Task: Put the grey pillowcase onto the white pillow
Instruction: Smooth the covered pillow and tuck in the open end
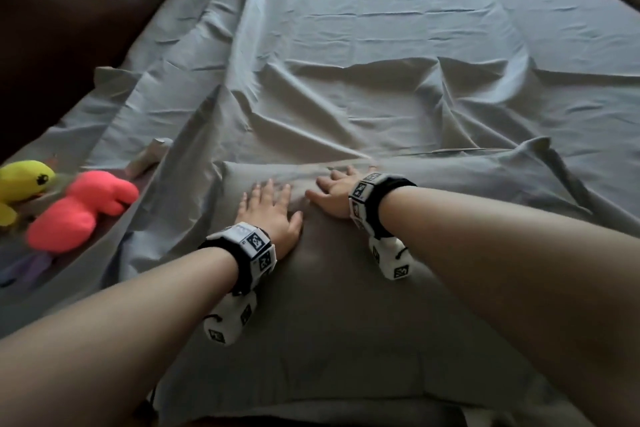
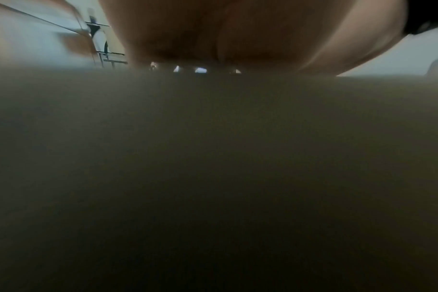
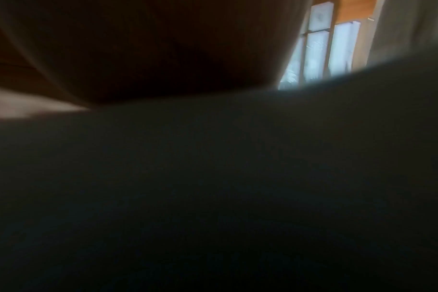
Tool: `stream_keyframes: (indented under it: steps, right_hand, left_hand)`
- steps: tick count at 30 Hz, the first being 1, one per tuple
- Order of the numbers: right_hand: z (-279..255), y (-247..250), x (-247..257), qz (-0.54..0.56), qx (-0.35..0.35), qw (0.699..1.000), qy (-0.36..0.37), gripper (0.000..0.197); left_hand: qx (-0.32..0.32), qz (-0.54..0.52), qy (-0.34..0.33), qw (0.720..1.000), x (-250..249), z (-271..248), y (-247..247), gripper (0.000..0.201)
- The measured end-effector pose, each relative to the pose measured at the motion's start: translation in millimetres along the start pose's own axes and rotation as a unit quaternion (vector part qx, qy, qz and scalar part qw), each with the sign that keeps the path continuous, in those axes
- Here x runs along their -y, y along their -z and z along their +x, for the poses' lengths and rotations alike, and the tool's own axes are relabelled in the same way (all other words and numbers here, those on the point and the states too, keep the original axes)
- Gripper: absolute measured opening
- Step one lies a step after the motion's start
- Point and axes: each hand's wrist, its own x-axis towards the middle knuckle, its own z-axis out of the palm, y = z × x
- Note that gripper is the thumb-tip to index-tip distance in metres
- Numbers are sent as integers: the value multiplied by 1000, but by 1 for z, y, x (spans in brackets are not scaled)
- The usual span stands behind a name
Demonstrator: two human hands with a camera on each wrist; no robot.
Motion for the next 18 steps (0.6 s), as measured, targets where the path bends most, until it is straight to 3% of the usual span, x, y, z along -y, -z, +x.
stream_keyframes:
  steps: [7,10,13,18]
  right_hand:
    - [-13,-39,-155,39,24,980,-196,91]
    - [-32,-47,-204,42,23,970,-239,88]
    - [-45,-51,-235,55,21,965,-257,107]
    - [-81,-51,-259,117,-30,940,-320,85]
  left_hand:
    - [-34,30,0,999,-6,-1,-50,73]
    - [-28,30,-6,999,-10,1,-51,78]
    - [-25,42,-12,999,-11,0,-49,78]
    - [-16,53,-9,998,-12,-7,-42,76]
